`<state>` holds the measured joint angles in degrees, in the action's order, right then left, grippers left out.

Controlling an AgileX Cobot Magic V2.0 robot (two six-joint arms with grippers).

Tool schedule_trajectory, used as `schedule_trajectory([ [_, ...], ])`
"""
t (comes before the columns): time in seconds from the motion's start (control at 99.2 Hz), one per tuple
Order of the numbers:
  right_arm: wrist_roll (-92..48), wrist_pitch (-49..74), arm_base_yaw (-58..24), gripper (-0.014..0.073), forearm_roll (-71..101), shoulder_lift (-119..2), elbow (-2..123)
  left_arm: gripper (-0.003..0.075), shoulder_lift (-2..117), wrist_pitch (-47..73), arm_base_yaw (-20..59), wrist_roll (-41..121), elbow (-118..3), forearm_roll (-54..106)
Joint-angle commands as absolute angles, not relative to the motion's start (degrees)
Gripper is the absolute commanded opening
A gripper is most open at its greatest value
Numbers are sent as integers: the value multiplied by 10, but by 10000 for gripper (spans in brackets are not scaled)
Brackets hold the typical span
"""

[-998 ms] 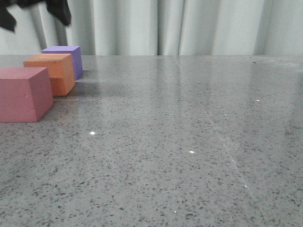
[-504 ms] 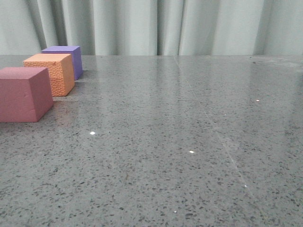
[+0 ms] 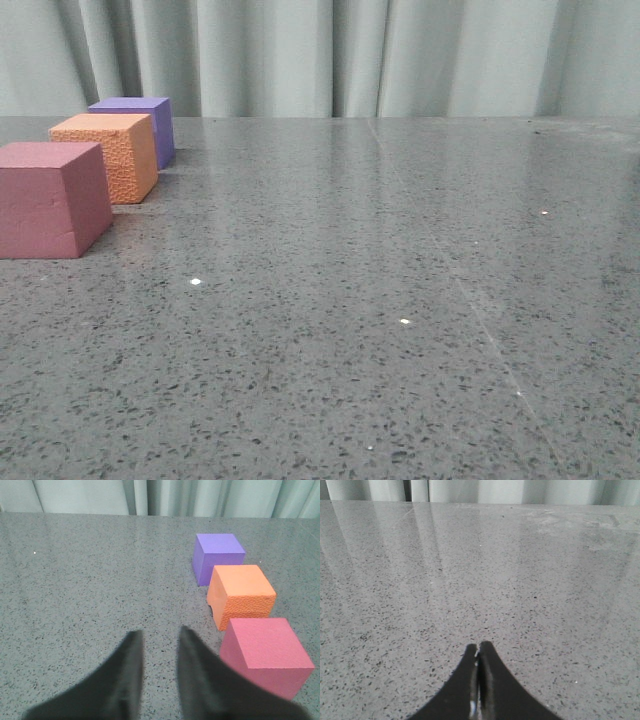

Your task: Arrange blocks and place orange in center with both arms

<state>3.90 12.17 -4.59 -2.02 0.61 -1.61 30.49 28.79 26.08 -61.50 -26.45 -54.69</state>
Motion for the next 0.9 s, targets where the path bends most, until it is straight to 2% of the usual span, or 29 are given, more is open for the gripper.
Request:
schedule_trajectory([
  [0.0,36,73,-43,-67,-22,20,-8,-15,305,269,260,-620,-280,-564],
  [0.887,36,73,-43,-67,-22,20,-8,-19,305,243,260,-620,-280,-576],
])
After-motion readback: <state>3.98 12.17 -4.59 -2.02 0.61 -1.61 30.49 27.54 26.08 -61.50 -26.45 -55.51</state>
